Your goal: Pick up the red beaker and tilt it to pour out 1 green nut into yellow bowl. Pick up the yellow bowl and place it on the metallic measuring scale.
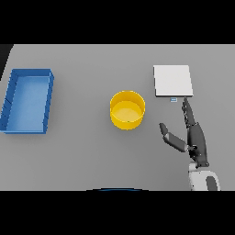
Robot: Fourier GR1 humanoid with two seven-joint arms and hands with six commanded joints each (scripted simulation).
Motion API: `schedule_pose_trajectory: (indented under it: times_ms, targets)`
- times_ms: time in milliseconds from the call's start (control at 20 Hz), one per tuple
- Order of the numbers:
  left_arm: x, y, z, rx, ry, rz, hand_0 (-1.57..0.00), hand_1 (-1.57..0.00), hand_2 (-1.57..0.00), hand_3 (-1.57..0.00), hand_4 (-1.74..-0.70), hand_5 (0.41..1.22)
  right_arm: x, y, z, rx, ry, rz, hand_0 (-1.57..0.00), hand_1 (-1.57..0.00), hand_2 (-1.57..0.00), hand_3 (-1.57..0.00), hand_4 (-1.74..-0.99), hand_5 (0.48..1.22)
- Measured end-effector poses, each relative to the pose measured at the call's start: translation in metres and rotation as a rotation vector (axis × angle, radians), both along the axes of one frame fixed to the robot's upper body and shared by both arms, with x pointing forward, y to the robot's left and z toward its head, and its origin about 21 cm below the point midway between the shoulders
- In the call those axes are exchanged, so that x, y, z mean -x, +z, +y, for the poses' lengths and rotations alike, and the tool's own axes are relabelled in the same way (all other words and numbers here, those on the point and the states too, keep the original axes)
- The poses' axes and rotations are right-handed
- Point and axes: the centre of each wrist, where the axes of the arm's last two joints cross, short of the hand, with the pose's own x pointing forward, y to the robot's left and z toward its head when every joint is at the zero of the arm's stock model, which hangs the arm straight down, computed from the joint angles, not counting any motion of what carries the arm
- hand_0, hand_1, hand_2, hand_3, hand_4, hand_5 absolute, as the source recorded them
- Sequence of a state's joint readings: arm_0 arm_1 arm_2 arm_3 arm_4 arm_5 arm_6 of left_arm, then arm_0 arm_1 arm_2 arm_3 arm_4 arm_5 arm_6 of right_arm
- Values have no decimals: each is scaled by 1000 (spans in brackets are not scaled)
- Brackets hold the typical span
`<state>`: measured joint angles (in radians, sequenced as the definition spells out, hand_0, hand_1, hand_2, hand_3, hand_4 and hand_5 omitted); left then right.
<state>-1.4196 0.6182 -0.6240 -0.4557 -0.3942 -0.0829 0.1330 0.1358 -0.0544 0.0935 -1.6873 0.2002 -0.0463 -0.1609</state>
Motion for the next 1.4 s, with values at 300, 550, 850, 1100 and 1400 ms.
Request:
schedule_pose_trajectory:
  times_ms: [300, 550, 850, 1100, 1400]
  targets:
    - [35, -67, 65, 362, 267, -55, -1571, -1571, -1570, -1451, -1740, 1221, -4, 3, 0, 40, 15, 12, 1, 1, 1, 1, -1209, 620]
    - [78, -117, 78, 522, 432, -48, -1571, -1571, -1571, -1450, -1741, 1221, 1, 4, -1, 63, 37, 3, 1, 1, 1, 1, -1206, 657]
    - [114, -170, 85, 607, 529, 3, -1571, -1571, -1571, -1493, -1741, 1221, -3, 4, 3, 71, 36, 9, 1, 1, 1, 1, -1216, 664]
    - [126, -195, 85, 621, 580, 31, -1571, -1571, -1571, -1546, -1741, 1039, -1, 3, 3, 75, 37, 12, 1, 1, 1, 1, -1203, 663]
    - [141, -194, 85, 566, 511, 190, -1166, -944, -959, -903, -1120, 778, 1, 1, 3, 67, 33, 10, 1, 1, 1, 1, -1187, 664]
